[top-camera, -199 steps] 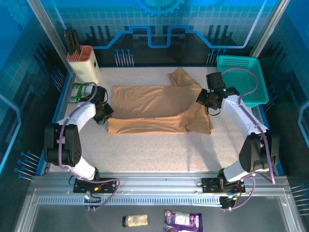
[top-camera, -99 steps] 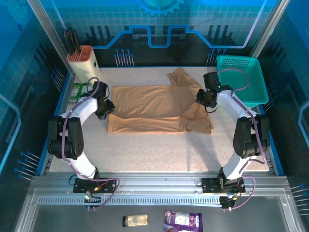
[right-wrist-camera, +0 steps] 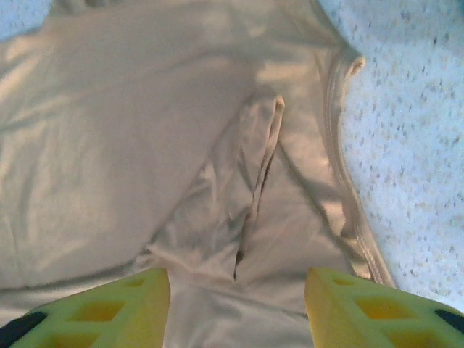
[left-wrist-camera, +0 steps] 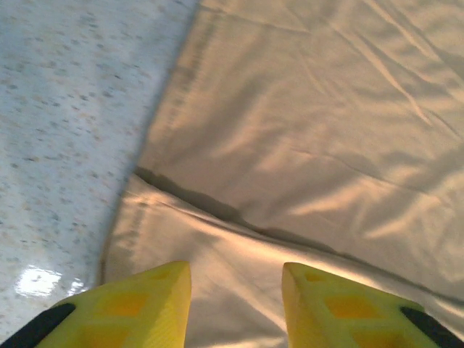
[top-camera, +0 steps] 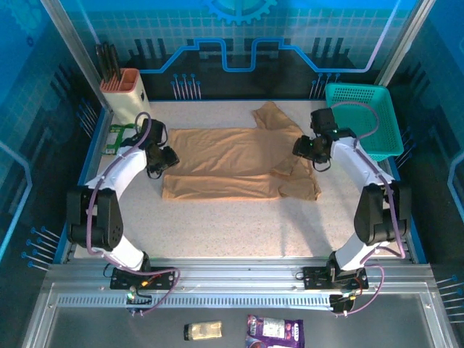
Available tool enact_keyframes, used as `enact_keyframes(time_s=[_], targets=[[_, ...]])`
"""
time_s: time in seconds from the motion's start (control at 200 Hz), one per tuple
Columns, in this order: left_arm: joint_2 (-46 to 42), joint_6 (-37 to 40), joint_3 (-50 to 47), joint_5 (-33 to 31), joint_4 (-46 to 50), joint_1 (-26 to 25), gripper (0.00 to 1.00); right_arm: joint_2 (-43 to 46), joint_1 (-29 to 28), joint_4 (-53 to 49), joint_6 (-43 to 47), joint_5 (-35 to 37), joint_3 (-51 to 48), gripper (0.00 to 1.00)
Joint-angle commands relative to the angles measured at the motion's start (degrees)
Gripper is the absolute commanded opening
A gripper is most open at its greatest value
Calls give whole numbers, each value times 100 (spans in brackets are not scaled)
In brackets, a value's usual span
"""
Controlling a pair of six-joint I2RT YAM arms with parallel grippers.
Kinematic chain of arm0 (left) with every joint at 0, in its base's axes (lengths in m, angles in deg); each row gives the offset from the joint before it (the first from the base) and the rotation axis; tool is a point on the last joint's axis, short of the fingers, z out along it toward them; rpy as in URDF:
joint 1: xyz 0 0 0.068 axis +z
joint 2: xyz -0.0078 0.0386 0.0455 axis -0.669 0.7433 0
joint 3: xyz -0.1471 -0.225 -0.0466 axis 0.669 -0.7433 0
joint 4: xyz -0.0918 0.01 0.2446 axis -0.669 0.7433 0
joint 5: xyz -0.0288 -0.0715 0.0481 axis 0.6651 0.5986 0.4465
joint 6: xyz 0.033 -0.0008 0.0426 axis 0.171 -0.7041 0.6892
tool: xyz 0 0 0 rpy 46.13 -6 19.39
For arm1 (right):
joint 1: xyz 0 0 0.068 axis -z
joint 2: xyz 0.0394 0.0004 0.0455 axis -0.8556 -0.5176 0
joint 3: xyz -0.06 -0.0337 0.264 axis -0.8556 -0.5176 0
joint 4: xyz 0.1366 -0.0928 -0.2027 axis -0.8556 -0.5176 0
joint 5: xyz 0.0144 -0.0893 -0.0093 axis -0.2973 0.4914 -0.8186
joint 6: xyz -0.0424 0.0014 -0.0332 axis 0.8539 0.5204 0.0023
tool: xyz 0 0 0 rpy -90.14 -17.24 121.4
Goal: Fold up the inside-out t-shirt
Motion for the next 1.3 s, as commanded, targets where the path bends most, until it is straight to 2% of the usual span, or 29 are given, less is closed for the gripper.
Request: enact_keyframes(time_s=[0.0, 0.12, 0.25, 0.38, 0.525, 0.705, 1.296], targets=[[-185, -60, -511, 607, 195, -260, 33, 265, 291, -262, 209, -350, -750, 48], [-70, -273, -1061, 742, -130, -436, 20, 257, 671, 125, 307, -752, -1357, 42], [252, -230, -1233, 428, 4, -436, 13, -63, 808, 188, 540, -619, -1478, 36], [447, -136, -1269, 91, 96, -410, 12, -284, 828, 291, 674, -626, -1452, 32], [547, -127, -1295, 64, 71, -383, 11, -470, 847, 392, 708, -736, -1364, 24], [649, -132, -1306, -2, 79, -353, 10, -464, 839, 297, 743, -451, -1145, 0], [577, -112, -1471, -149, 126, -180, 10, -1086, 847, 214, 1060, 96, -422, 0]])
